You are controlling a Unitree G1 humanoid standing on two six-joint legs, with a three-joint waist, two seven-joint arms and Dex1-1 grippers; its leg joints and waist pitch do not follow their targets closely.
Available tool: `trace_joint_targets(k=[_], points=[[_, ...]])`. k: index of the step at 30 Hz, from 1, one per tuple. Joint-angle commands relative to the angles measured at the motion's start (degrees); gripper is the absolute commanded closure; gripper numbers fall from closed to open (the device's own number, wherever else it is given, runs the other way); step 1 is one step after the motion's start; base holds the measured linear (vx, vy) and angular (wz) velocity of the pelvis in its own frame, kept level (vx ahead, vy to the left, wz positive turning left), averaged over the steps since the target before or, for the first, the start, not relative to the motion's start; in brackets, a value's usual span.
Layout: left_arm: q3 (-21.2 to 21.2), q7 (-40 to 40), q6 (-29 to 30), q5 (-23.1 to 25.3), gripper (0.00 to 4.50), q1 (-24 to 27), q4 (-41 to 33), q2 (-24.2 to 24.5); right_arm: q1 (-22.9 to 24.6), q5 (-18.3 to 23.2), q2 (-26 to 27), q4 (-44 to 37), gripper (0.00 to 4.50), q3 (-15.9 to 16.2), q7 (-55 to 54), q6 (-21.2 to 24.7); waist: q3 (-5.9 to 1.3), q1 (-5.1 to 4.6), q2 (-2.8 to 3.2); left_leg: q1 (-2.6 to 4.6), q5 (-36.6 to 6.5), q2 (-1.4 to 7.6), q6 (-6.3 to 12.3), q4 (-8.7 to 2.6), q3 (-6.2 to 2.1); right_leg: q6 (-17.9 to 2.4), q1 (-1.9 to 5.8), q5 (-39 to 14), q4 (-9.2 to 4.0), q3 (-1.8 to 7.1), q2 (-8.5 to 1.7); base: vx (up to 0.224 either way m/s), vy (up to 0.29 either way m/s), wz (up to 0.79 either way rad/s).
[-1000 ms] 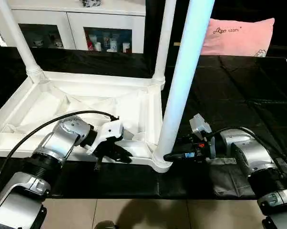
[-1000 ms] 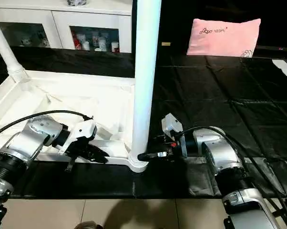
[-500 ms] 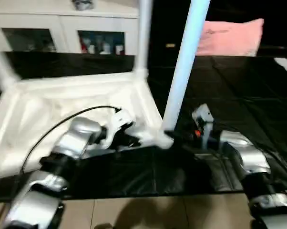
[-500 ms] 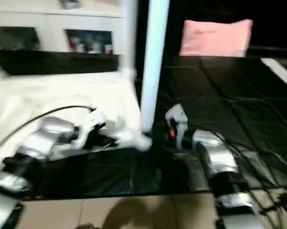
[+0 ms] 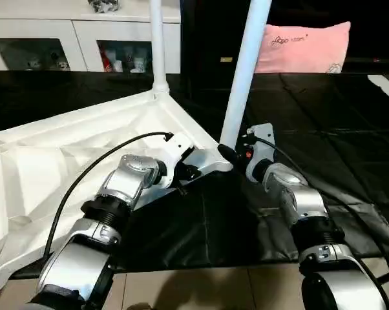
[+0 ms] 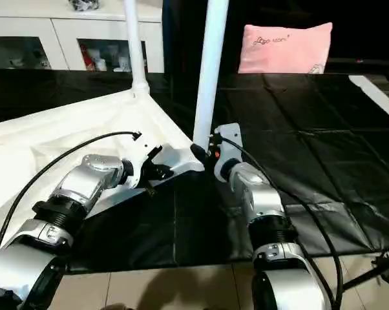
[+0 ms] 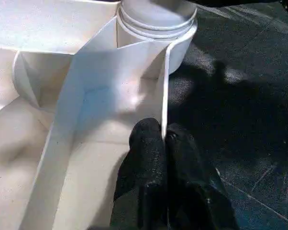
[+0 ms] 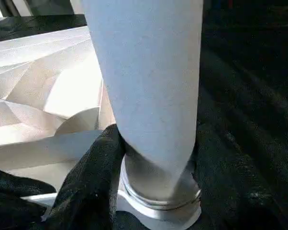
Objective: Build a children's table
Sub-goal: Rotate leg to tighten
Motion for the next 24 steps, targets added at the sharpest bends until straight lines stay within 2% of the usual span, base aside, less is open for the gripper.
trace_joint_targets(k=[1,4,5,7,9,13,15,18,22,24], points=[[-0.5,0.2,-2.3,-0.6,4.50,-2.3,-1.9,-2.0,1.5,1.3,4.1,1.5,1.83,3.2,4.0,2.6,-3.63,-0.13,0.21,0.04,-11.0,1.79,1.41,-3.69,-0.49,-9.5,3.01,-15.5,-5.02,2.87,-4.69,0.000,0.000,0.00],[-1.9,-1.9,-5.2,0.2,4.50,-1.4,-2.0,-0.4,2.2,0.3,1.7,0.3,1.48,3.8,5.6,1.9,-3.57,-0.10,0.24,0.19,-12.1,1.91,1.22,-3.82,-0.55,-9.0,2.89,-16.8,-5.23,2.91,-4.73,0.000,0.000,0.00],[-2.3,-2.5,-5.8,0.4,4.50,-1.1,-2.0,0.2,2.4,-0.1,0.7,0.0,1.48,4.1,6.0,1.9,-3.69,-0.08,0.17,0.15,-11.8,1.95,1.23,-3.82,-0.58,-9.2,2.99,-16.0,-5.06,2.91,-4.75,0.000,0.000,0.00],[-3.1,-5.2,-7.8,0.8,4.50,-0.1,-2.2,2.4,3.4,-0.6,-3.5,-1.9,1.19,4.6,9.4,1.3,-3.77,-0.13,-0.02,-0.13,-10.4,1.87,1.65,-3.64,-0.44,-9.7,3.20,-13.2,-4.76,2.98,-4.66,0.000,0.000,0.00],[-3.2,-6.5,-9.3,0.8,4.50,0.3,-2.3,3.3,3.9,-0.4,-5.2,-3.0,1.08,4.8,11.9,0.6,-3.77,0.01,-0.08,-0.20,-9.9,1.79,2.36,-3.46,-0.34,-9.8,3.26,-12.0,-4.75,3.01,-4.68,0.000,0.000,0.00],[-4.2,-13.5,-12.5,0.3,4.50,2.0,-3.6,7.0,6.2,2.2,-12.2,-7.5,0.69,5.4,25.0,-1.4,-3.88,0.25,-0.17,-0.37,-8.3,2.04,3.71,-3.30,-0.33,-10.7,3.41,-9.7,-4.33,2.97,-4.74,0.000,0.000,0.00],[-4.4,-14.6,-13.1,0.2,4.50,2.1,-3.7,7.4,6.4,2.4,-12.8,-7.9,0.63,5.4,26.2,-1.6,-3.84,0.26,-0.16,-0.28,-7.9,2.06,3.99,-3.30,-0.25,-11.3,3.20,-9.1,-4.27,2.89,-4.61,0.000,0.000,0.00],[-5.6,-20.5,-15.9,-1.0,4.50,3.0,-4.6,9.6,6.5,3.2,-16.4,-8.5,0.34,5.7,32.1,-2.5,-3.67,0.53,-0.22,-0.19,-9.4,2.25,3.67,-3.37,-0.27,-11.0,3.15,-12.3,-4.51,2.84,-4.80,0.000,0.000,0.00],[-6.6,-28.1,-18.0,-2.9,4.50,4.2,-6.5,11.7,6.1,4.0,-19.4,-8.7,0.06,7.0,38.4,-3.1,-3.70,1.09,-0.25,-0.13,-9.2,2.35,3.41,-3.30,-0.15,-11.4,3.06,-12.2,-4.35,2.85,-4.75,0.000,0.000,0.00],[-7.4,-31.1,-18.3,-3.0,4.50,4.7,-7.5,12.9,5.9,3.4,-20.5,-9.0,0.06,8.4,41.6,-5.0,-3.72,1.45,-0.22,-0.08,-9.3,2.39,3.53,-3.23,-0.09,-11.5,2.97,-12.2,-4.27,2.82,-4.76,0.000,0.000,0.00]])
